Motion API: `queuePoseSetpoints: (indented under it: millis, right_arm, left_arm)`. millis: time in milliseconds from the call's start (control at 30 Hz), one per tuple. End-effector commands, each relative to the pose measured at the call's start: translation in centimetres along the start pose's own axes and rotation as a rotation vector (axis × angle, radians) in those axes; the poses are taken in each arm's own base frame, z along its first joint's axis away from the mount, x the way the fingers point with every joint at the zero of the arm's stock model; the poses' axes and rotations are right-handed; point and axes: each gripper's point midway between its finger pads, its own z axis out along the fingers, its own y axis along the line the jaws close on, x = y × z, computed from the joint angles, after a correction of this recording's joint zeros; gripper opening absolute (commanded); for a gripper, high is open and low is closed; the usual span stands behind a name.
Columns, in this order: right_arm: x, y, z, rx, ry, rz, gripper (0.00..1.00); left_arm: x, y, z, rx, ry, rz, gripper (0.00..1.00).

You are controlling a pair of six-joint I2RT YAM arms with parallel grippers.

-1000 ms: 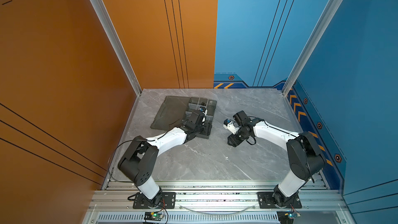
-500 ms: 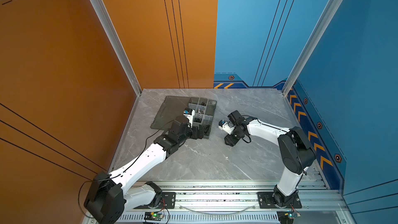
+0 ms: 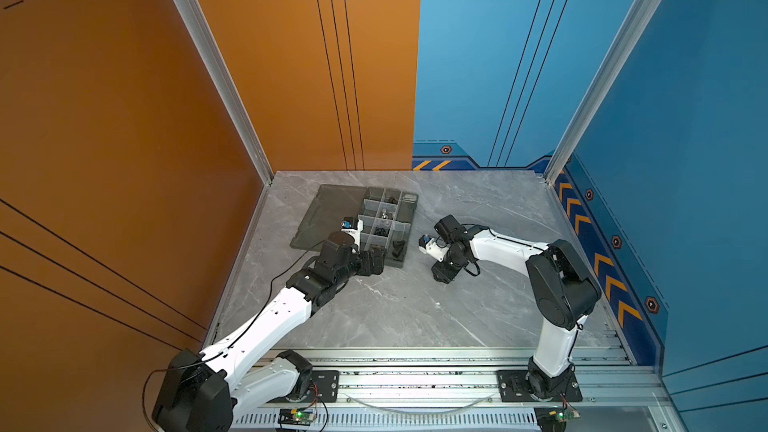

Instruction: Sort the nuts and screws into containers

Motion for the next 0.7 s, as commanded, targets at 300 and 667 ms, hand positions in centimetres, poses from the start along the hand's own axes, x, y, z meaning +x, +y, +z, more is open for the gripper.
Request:
queuePoseSetpoints:
  millis: [300, 667]
  right_arm:
    - [0.8, 0.3, 0.4, -0.045, 0.053, 0.047, 0.15]
    - [-3.7, 0.0, -5.1, -0.176, -0.184, 0.151, 0.00]
  left_arm:
    - [0.4, 0.7, -0.2, -0.013, 0.014, -0.024, 0.98]
    - [0.5, 0.9, -0.1, -0.013, 0.018, -0.036, 0.98]
